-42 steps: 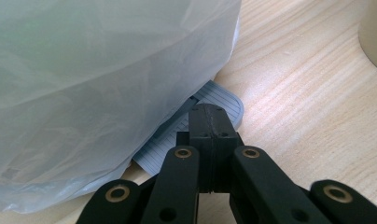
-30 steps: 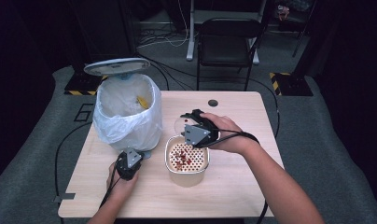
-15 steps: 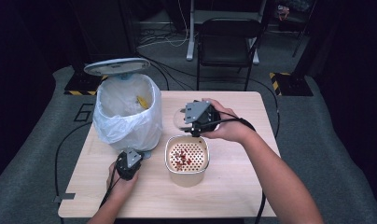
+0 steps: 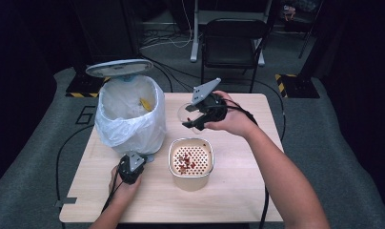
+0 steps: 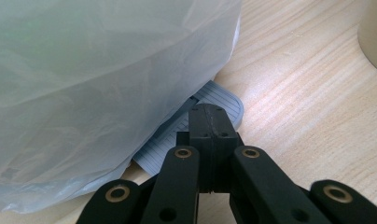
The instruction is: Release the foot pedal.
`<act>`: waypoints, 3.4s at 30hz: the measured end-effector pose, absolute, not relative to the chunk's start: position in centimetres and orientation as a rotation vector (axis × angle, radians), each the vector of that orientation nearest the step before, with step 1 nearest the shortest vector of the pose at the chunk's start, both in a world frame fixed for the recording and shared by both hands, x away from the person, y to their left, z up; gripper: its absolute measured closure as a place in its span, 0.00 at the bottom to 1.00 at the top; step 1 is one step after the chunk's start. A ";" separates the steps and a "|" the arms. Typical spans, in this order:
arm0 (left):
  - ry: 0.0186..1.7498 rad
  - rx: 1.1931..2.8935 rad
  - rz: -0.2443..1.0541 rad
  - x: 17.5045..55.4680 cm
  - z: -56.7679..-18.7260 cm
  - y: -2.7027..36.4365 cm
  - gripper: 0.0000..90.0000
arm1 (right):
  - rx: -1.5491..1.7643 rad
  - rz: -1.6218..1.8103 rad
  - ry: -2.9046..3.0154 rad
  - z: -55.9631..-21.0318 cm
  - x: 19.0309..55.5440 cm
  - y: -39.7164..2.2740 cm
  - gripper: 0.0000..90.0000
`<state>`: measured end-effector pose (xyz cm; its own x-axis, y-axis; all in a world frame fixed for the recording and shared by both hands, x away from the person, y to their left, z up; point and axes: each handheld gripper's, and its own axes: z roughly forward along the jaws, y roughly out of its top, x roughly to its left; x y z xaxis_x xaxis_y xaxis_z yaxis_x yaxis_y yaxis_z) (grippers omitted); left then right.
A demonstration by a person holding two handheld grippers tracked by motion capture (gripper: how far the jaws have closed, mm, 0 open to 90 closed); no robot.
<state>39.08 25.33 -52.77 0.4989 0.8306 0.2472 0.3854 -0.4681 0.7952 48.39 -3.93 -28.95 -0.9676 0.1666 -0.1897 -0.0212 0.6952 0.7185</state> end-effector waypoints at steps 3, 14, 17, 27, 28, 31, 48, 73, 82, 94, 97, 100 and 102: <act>0.995 2.061 0.836 39.1 -52.8 25.3 1.00 | 0.175 1.166 2.696 -28.7 48.9 -4.0 0.46; 1.000 2.043 0.837 39.1 -52.9 25.2 1.00 | 0.290 1.217 2.731 -28.4 49.7 -3.8 0.45; 1.006 2.039 0.834 39.1 -52.9 25.2 1.00 | 0.307 1.235 2.718 -28.0 49.6 -3.6 0.45; 0.984 2.069 0.857 39.1 -52.6 25.5 1.00 | 0.345 1.294 2.665 -25.7 49.4 -2.2 0.44; 0.985 2.067 0.859 39.1 -52.6 25.4 1.00 | 0.349 1.292 2.662 -25.5 49.4 -2.0 0.44; 0.984 2.069 0.856 39.1 -52.6 25.5 1.00 | 0.367 1.283 2.647 -24.8 49.4 -1.2 0.44; 0.986 2.034 0.887 39.2 -52.9 25.4 1.00 | 0.395 1.314 2.623 -23.0 50.4 4.1 0.44; 0.985 2.066 0.852 39.2 -52.6 25.5 1.00 | 0.538 1.327 2.567 -23.4 52.0 10.6 0.41; 0.985 2.066 0.853 39.2 -52.6 25.5 1.00 | 0.612 1.293 2.535 -24.4 52.6 11.6 0.39; 0.985 2.066 0.849 39.2 -52.6 25.5 1.00 | 0.776 1.325 2.393 -26.0 51.6 13.3 0.11; 0.986 2.065 0.852 39.2 -52.6 25.5 1.00 | 0.763 1.311 2.409 -26.2 51.7 13.0 0.09; 0.986 2.064 0.845 39.2 -52.6 25.5 1.00 | 0.756 1.313 2.418 -26.2 51.5 12.2 0.10; 0.985 2.065 0.837 39.2 -52.6 25.5 1.00 | 0.760 1.325 2.418 -26.3 51.2 11.5 0.10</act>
<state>39.22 25.53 -52.63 0.5041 0.8264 0.2509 0.3811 -0.4735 0.7941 51.23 11.49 -26.33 -0.8224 0.5689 0.0066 0.3117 0.4409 0.8417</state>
